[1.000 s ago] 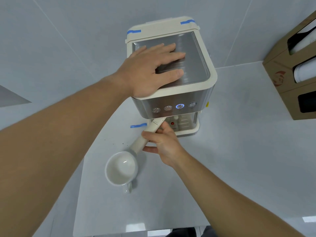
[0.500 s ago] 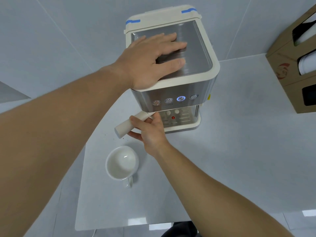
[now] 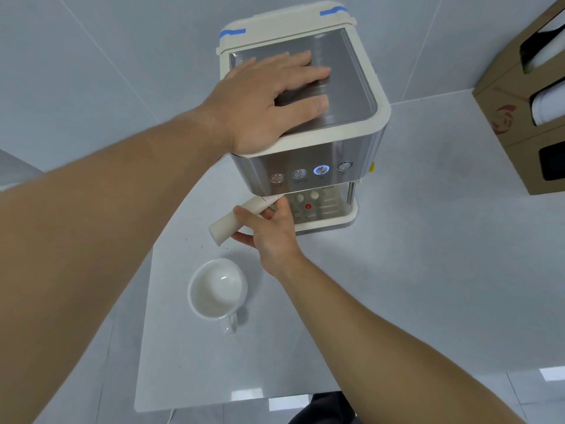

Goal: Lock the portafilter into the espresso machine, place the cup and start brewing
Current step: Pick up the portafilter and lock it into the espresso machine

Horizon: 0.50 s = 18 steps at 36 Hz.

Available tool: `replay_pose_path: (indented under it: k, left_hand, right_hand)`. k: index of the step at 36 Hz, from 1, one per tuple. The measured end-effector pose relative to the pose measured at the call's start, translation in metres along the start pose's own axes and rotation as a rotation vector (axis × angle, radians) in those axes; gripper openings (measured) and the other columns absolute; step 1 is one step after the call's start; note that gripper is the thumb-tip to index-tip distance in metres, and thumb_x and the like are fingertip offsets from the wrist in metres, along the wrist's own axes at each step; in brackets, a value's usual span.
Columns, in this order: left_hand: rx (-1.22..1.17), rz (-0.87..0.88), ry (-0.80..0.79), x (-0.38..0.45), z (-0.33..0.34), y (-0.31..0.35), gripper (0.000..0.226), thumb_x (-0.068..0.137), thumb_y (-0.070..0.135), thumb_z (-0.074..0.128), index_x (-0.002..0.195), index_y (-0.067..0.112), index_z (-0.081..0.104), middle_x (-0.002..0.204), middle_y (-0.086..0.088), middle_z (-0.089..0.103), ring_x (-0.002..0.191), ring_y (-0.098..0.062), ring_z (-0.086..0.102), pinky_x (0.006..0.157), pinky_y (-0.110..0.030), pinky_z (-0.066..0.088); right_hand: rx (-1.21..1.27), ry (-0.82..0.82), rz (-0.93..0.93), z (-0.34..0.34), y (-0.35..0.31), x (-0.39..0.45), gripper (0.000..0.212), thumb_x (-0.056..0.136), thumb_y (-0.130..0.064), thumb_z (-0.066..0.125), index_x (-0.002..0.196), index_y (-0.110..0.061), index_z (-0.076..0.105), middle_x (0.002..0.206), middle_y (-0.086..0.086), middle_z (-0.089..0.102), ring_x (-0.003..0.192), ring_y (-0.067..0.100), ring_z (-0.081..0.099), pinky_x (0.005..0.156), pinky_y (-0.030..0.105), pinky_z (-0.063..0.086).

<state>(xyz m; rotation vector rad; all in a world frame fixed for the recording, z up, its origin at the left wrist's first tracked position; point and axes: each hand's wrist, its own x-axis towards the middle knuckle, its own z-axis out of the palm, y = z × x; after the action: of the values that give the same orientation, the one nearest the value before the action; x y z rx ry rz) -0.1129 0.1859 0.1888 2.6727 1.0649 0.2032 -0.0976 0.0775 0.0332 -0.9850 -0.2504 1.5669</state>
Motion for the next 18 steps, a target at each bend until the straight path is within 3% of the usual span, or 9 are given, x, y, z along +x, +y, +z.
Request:
replay_pose_path:
  k: [6, 12, 18]
  left_hand:
    - [-0.011, -0.010, -0.006, 0.000, -0.001, 0.002, 0.071, 0.081, 0.071, 0.027, 0.146, 0.043, 0.037, 0.162, 0.006, 0.027, 0.151, -0.014, 0.019, 0.121, -0.049, 0.014]
    - [-0.023, -0.016, -0.005, -0.001, -0.001, 0.004, 0.071, 0.081, 0.071, 0.029, 0.146, 0.043, 0.038, 0.162, 0.006, 0.027, 0.151, -0.013, 0.020, 0.122, -0.048, 0.013]
    - [-0.030, -0.019, -0.006, -0.001, -0.001, 0.003, 0.072, 0.080, 0.072, 0.028, 0.146, 0.043, 0.038, 0.162, 0.006, 0.027, 0.151, -0.013, 0.019, 0.122, -0.049, 0.013]
  right_hand:
    - [0.012, -0.005, 0.001, 0.007, -0.001, 0.009, 0.050, 0.081, 0.004, 0.074, 0.122, -0.011, 0.050, 0.103, 0.006, 0.059, 0.092, 0.017, 0.064, 0.076, 0.047, 0.062]
    - [0.009, -0.037, 0.006, 0.014, 0.005, 0.010, 0.044, 0.080, 0.003, 0.075, 0.110, -0.021, 0.053, 0.101, 0.005, 0.059, 0.095, 0.018, 0.063, 0.076, 0.047, 0.062]
    - [-0.007, -0.029, 0.031, 0.018, 0.009, 0.011, 0.046, 0.080, 0.003, 0.076, 0.113, -0.017, 0.051, 0.105, 0.006, 0.058, 0.096, 0.019, 0.063, 0.077, 0.048, 0.062]
